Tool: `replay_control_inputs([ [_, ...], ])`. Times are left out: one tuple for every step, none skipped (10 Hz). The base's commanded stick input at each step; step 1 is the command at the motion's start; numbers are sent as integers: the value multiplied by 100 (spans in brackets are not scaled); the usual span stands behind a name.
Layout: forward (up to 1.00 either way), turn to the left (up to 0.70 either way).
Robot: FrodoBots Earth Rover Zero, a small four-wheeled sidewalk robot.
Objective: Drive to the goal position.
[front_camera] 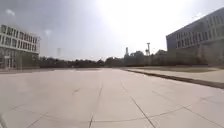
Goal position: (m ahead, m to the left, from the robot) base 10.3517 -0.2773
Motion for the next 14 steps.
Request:
replay_control_inputs([
  [70,2],
  [70,2],
  [70,2],
  [70,2],
  [70,2],
  [70,2],
  [70,2],
  [70,2],
  [70,2],
  [70,2],
  [70,2],
  [70,2],
  [70,2],
  [70,2],
])
